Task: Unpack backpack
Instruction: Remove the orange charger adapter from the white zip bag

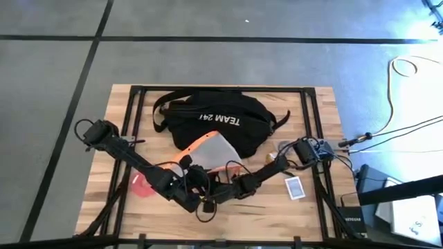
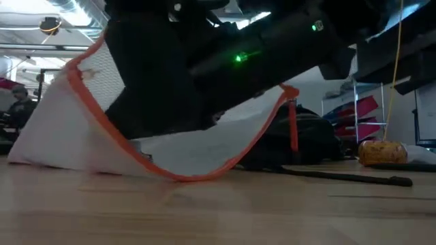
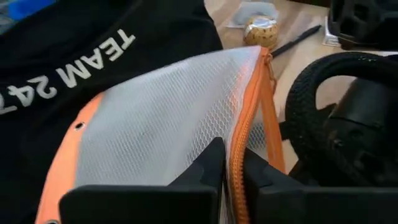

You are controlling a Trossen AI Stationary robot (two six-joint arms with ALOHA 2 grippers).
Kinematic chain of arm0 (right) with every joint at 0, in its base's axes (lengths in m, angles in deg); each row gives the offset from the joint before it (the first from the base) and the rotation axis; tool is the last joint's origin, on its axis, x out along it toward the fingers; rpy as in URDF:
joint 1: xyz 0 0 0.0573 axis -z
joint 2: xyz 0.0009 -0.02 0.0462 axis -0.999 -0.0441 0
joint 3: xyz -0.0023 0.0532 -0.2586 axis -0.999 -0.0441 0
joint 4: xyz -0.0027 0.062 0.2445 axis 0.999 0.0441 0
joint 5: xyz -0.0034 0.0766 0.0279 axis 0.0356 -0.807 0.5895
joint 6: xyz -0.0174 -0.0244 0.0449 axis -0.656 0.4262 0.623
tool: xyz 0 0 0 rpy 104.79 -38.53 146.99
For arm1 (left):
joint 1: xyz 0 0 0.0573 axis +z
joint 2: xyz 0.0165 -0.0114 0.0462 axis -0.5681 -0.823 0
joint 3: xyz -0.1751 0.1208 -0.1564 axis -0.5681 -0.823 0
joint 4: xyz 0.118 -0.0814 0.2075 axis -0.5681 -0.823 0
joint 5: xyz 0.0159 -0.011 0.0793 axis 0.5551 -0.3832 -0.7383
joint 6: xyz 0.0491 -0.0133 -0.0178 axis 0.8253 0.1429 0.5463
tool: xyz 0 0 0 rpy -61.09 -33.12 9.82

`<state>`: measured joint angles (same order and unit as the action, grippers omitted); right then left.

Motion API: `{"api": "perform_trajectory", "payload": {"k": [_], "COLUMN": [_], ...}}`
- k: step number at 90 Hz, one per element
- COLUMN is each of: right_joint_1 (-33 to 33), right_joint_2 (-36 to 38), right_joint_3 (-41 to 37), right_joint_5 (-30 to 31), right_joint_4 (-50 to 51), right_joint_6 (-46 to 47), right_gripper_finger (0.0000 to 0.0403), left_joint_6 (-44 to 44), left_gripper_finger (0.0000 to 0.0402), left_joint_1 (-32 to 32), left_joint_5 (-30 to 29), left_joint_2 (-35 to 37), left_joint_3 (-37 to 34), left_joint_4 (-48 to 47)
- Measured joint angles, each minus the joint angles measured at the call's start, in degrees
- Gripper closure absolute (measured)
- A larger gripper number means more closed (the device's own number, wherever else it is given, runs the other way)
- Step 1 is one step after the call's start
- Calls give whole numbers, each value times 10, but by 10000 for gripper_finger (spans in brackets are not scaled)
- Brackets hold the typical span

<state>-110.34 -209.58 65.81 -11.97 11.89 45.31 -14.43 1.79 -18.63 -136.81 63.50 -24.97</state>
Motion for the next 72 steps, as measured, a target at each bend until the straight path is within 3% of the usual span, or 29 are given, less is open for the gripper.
{"api": "perform_trajectory", "payload": {"k": [40, 72], "right_joint_1": [7, 7], "right_joint_2": [-22, -22], "right_joint_3": [23, 28], "right_joint_5": [-8, -11], "right_joint_4": [33, 41], "right_joint_6": [6, 8], "right_gripper_finger": [173, 253], "left_joint_6": [0, 0], "left_gripper_finger": [401, 401], "left_joint_1": [0, 0], "left_joint_5": [7, 10], "left_joint_2": [0, 0], "left_joint_3": [0, 0], "left_joint_4": [7, 7]}}
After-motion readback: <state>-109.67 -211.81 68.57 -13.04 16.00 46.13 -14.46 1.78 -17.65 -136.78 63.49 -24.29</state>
